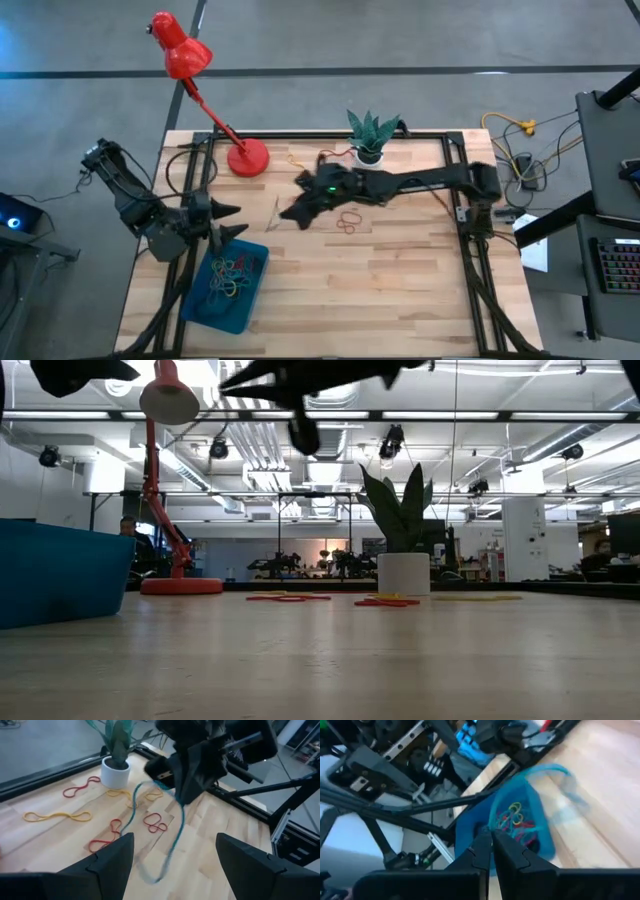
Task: Pick and place rubber bands into bin
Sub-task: Put the blue rubber band into the blue bin
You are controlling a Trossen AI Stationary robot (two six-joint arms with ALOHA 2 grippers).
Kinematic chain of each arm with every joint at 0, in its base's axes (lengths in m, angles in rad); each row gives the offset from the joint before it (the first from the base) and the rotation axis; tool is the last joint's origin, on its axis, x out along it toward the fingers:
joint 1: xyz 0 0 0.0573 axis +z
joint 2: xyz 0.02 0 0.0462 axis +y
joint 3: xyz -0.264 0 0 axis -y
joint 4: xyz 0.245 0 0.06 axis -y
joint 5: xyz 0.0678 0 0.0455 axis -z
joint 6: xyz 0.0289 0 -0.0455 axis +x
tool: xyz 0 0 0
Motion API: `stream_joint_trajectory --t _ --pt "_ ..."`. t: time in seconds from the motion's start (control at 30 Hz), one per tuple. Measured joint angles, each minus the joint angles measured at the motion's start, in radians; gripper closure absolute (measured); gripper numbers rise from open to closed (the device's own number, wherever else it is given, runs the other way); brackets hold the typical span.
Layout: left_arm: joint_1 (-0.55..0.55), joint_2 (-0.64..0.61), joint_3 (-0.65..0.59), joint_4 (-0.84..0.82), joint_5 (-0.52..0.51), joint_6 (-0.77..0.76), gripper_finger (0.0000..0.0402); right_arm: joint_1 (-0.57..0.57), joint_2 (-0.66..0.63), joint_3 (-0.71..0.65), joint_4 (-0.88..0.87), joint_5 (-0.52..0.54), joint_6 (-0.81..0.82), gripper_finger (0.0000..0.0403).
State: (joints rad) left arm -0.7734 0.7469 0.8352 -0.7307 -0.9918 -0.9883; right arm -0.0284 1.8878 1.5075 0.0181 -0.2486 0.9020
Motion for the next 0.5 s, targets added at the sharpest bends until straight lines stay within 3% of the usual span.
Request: stream_joint_trajectory --t 0.2,0.3,0.43,0.5 --pt "0.0 0.022 -0.001 -0.02 0.052 -0.001 0.0136 0.005 0.205 0.315 -0.131 -0.091 -0.05 0.0395" --pt "0.0 0.016 0.0 -0.044 0.152 -0.041 0.0136 0.01 0.279 0.461 -0.251 -0.093 -0.09 0.0395" --pt "-0.001 -0.005 -0.002 -0.184 0.312 -0.217 0.0136 0.009 0.327 0.6 -0.394 -0.097 -0.152 0.0395" --pt "-0.005 -0.006 -0.013 -0.195 0.338 -0.245 0.0136 0.009 0.342 0.65 -0.424 -0.102 -0.169 0.0395"
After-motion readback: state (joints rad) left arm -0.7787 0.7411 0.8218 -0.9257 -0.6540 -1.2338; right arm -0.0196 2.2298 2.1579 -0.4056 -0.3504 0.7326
